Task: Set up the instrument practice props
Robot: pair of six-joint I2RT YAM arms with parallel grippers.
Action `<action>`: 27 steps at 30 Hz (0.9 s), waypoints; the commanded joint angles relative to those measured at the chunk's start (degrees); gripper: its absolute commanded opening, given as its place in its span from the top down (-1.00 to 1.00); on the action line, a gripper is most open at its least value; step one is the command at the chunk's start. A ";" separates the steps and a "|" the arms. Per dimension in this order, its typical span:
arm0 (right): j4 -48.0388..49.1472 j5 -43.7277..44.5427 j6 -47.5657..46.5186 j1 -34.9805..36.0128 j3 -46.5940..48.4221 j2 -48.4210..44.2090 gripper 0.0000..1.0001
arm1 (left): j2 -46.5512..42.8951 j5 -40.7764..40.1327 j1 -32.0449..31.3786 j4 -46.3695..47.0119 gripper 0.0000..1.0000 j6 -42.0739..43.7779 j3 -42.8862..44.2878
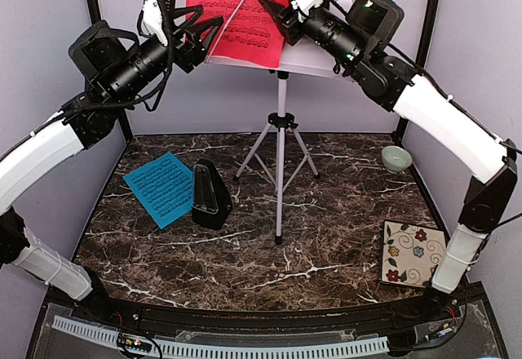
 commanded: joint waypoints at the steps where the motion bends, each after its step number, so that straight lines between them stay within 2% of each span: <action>1: 4.34 2.04 1.98 0.34 -2.47 -5.10 0.13 | -4.60 -6.20 -0.20 -2.28 -0.09 -2.07 -2.02; 3: 5.27 2.17 2.79 0.36 -4.48 -6.47 0.20 | -6.04 -10.28 -0.20 -4.80 -0.10 -3.55 -1.95; 6: 5.64 1.70 4.53 0.39 -6.68 -7.67 0.25 | -6.48 -14.04 0.33 -14.16 -0.04 -5.86 1.88; 9: 5.76 1.69 6.61 0.40 -8.52 -8.15 0.25 | -5.82 -10.98 3.22 -23.55 -0.04 -12.02 7.86; 12: 6.41 3.13 9.42 0.35 -11.57 -8.73 0.23 | -5.96 -3.79 10.01 -28.00 -0.04 -19.11 9.57; 20: 4.37 6.05 17.26 0.38 -17.30 -13.65 0.18 | -1.95 6.51 17.65 -32.80 -0.03 -21.76 14.58; 24: 2.97 8.02 20.29 0.43 -19.19 -15.83 0.08 | -3.10 7.01 19.87 -32.31 -0.13 -25.16 11.19; 27: 1.02 7.37 23.85 0.54 -20.75 -18.53 -0.05 | -5.76 7.89 24.44 -31.97 -0.21 -30.95 3.13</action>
